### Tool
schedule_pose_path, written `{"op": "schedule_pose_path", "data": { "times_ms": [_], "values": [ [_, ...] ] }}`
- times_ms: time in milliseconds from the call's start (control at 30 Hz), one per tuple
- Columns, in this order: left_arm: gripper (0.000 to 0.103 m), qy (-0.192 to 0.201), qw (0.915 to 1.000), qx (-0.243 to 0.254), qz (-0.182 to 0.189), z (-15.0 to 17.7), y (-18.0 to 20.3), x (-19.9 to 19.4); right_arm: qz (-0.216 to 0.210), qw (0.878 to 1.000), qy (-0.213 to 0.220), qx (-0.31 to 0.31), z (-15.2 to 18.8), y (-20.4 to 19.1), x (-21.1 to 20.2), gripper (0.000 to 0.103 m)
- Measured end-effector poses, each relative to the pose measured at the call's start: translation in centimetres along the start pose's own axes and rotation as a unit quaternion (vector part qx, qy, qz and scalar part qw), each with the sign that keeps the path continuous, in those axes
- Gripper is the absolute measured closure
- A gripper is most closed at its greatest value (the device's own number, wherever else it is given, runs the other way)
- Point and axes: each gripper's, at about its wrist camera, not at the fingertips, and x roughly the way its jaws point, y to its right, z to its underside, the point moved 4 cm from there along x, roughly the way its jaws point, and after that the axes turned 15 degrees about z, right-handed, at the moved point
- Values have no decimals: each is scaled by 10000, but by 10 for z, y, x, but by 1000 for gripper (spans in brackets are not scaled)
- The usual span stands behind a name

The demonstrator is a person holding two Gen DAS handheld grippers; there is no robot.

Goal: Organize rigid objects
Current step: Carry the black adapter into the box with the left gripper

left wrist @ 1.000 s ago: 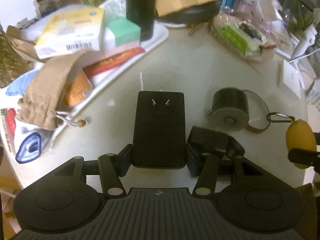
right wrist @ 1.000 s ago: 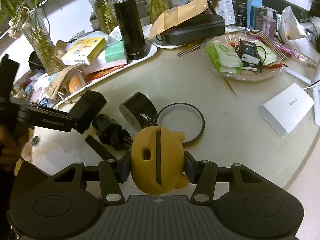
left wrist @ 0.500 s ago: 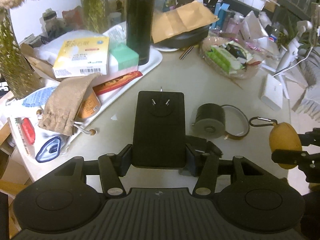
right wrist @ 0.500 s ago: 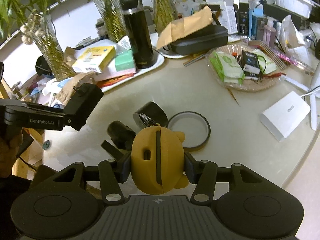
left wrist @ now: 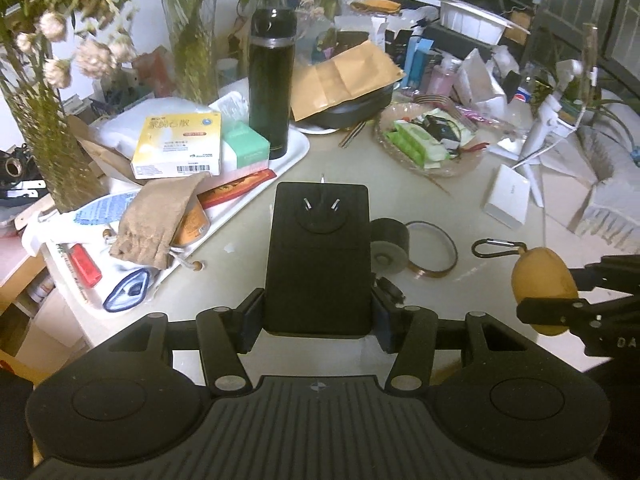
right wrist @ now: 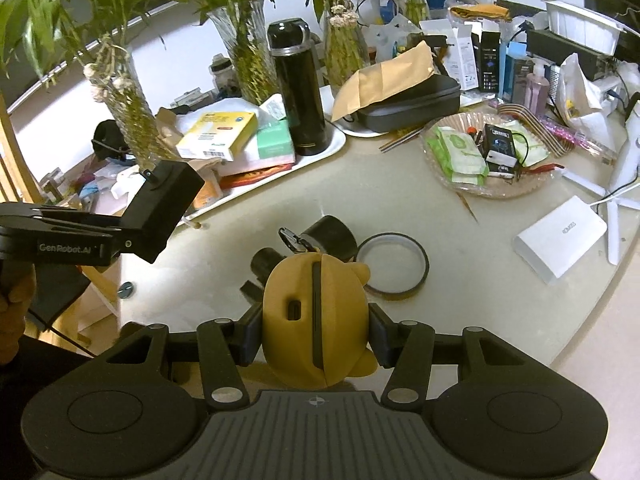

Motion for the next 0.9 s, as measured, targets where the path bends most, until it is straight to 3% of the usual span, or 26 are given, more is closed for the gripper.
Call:
{"op": "schedule_pose_path", "data": {
  "times_ms": [500,900],
  "values": [
    [50,-96,9998,141,113,40,25,-37,-12,9999,-1,-173,28,-11,-36,47],
    [50,-370,9989,-58,267,84,33,-38,-99,9997,-81,-222,50,-19,-50,47]
  ]
}}
